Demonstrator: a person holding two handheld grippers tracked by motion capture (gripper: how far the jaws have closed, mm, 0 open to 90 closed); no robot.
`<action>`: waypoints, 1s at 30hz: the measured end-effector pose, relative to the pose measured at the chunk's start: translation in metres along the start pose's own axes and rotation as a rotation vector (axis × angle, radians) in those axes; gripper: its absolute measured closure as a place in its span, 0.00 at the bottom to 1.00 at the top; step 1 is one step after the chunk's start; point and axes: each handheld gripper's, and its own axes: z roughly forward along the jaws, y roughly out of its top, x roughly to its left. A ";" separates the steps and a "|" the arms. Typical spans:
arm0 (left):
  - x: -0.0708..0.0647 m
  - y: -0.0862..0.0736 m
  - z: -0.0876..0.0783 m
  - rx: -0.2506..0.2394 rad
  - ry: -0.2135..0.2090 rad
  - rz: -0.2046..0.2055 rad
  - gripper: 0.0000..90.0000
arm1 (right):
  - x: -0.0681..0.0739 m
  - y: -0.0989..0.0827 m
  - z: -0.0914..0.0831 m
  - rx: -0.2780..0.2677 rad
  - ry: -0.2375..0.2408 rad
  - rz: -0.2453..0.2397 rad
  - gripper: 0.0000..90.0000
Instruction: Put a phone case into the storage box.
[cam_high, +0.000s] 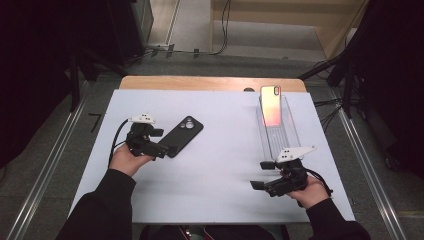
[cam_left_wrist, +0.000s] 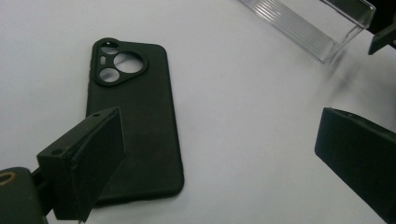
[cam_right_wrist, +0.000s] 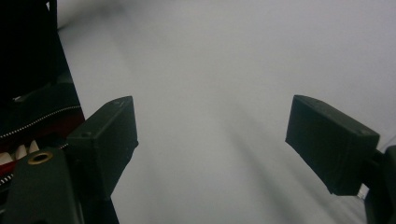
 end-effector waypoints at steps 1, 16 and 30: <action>0.003 0.002 0.001 0.001 -0.003 -0.007 0.02 | 0.000 0.000 0.000 -0.001 0.000 0.000 0.16; 0.021 0.023 0.025 -0.013 0.039 -0.004 0.07 | -0.001 0.000 -0.001 -0.002 0.000 0.005 0.16; 0.028 0.033 0.046 -0.009 0.087 0.003 0.15 | -0.002 -0.001 -0.002 -0.012 -0.002 0.011 0.16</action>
